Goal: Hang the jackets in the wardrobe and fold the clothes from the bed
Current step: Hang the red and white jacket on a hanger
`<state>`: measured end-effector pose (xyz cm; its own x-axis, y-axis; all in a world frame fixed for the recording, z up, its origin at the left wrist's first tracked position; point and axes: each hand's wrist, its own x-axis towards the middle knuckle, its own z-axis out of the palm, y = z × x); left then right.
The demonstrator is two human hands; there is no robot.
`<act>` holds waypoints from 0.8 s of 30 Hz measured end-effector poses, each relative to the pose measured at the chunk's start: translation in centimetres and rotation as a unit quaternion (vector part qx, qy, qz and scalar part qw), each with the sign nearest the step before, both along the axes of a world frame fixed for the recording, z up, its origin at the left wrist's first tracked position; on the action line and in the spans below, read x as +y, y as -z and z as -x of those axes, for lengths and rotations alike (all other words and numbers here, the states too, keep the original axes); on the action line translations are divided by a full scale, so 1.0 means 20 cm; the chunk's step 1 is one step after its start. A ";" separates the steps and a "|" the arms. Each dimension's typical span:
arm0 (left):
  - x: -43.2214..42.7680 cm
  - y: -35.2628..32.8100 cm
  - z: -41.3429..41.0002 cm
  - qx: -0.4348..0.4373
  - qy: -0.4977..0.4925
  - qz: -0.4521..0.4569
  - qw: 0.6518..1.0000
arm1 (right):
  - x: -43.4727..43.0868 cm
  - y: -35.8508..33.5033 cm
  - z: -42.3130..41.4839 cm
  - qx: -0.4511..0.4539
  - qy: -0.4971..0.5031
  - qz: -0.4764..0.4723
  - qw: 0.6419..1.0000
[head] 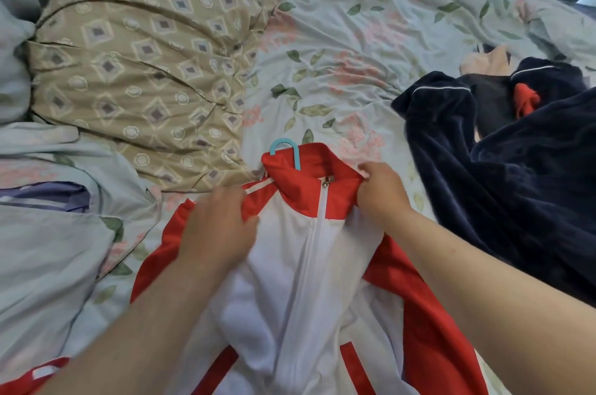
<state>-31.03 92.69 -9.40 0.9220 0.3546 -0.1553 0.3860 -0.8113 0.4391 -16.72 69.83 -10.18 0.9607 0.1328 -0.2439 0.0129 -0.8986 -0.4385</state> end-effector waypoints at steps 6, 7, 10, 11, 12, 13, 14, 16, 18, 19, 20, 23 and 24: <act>0.16 0.20 -0.01 0.110 0.028 -0.089 0.990 | -0.10 0.08 0.17 0.125 -0.059 0.015 0.990; 0.16 0.22 0.03 0.089 0.026 -0.106 0.990 | -0.12 0.09 0.21 0.132 -0.051 -0.006 0.990; 0.14 0.25 0.15 0.037 0.039 -0.095 0.994 | -0.19 0.10 0.36 0.148 -0.018 -0.052 0.988; 0.14 0.25 0.20 0.036 0.044 -0.083 0.995 | -0.22 0.08 0.41 0.160 -0.007 -0.068 0.985; 0.14 0.24 0.25 0.047 0.049 -0.068 0.995 | -0.25 0.07 0.45 0.179 0.005 -0.085 0.980; 0.13 0.22 0.31 0.067 0.054 -0.051 0.995 | -0.28 0.04 0.50 0.199 0.021 -0.101 0.975; 0.11 0.19 0.37 0.086 0.056 -0.031 0.994 | -0.30 0.01 0.55 0.214 0.038 -0.111 0.970; 0.08 0.11 0.48 0.114 0.051 0.013 0.992 | -0.33 -0.06 0.66 0.228 0.063 -0.107 0.966; 0.04 0.00 0.60 0.143 0.040 0.057 0.987 | -0.35 -0.16 0.77 0.223 0.058 -0.091 0.969; 0.02 -0.06 0.64 0.155 0.039 0.070 0.985 | -0.36 -0.23 0.81 0.218 0.048 -0.082 0.971; 0.01 -0.14 0.68 0.157 0.038 0.073 0.984 | -0.36 -0.29 0.85 0.215 0.037 -0.076 0.973; 0.02 -0.41 0.72 0.109 0.037 0.059 0.992 | -0.38 -0.56 0.91 0.186 0.020 -0.079 0.979; 0.03 -0.52 0.72 0.089 0.037 0.059 0.994 | -0.38 -0.67 0.92 0.170 0.012 -0.076 0.982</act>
<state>-45.38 93.23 1.01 0.8991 0.2569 -0.3543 0.4073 -0.7874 0.4627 -35.06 62.22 3.16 0.8301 0.1698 -0.5311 -0.1790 -0.8210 -0.5422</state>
